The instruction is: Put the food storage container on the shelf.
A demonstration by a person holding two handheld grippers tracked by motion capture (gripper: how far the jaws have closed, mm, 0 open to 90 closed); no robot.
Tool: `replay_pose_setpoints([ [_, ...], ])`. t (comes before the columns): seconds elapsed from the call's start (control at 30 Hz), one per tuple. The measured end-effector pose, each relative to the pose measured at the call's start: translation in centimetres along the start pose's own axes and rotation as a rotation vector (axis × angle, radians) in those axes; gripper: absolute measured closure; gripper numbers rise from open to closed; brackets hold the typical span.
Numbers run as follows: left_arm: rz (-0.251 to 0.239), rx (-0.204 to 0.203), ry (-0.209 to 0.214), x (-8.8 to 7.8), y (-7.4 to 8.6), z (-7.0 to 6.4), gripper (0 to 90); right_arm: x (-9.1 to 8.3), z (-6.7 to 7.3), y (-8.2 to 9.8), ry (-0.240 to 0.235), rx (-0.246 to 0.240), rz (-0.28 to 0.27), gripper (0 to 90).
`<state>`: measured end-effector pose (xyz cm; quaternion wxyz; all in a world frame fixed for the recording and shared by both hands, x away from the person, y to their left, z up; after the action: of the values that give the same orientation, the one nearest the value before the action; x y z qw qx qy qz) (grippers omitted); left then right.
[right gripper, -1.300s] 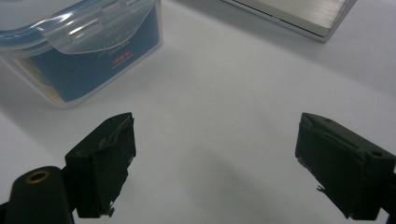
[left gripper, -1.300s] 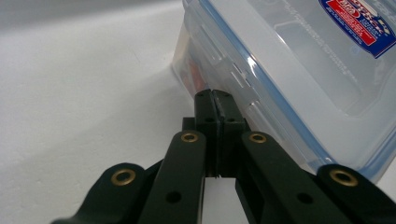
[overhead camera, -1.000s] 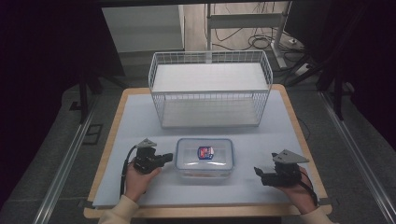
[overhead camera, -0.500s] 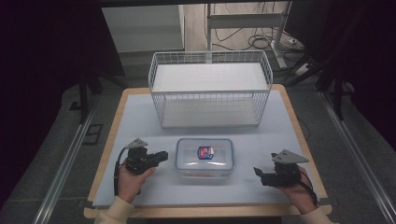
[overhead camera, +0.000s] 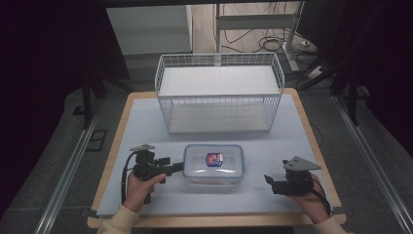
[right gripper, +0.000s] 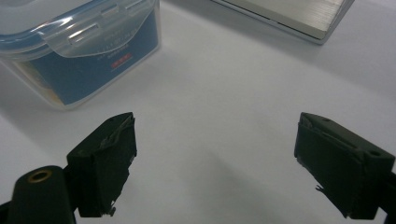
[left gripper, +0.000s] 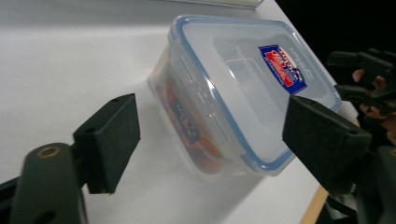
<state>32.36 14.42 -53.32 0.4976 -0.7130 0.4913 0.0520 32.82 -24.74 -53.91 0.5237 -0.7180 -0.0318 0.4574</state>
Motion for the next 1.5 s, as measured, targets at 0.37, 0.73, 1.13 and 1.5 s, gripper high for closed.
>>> replay_pose_setpoints([
  [0.37,0.083,-0.066,0.079,2.6,-0.3,-0.6,15.2,0.2,0.3,0.1,0.002,0.000,0.012,12.8],
  [0.73,0.129,-0.101,0.119,3.9,0.2,-0.8,17.3,0.2,0.2,0.1,0.002,-0.001,0.010,12.8],
  [1.13,0.124,-0.121,0.130,3.8,0.3,-0.7,29.0,0.3,0.8,-0.8,-0.030,0.009,-0.002,12.8],
  [1.5,0.116,-0.117,0.131,3.9,0.3,-0.7,29.1,1.4,3.7,-5.1,-0.268,0.121,-0.019,14.0],
])
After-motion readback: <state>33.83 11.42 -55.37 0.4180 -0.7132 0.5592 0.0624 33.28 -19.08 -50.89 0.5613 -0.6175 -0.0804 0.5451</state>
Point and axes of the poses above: each handheld gripper's, and its own axes: x roughly forward along the jaws, y roughly out of its underside, z roughly to its left, the point moved 6 cm from there along x, roughly forward along the jaws, and after that the axes turned 6 degrees about -y, right-handed, at the moved point
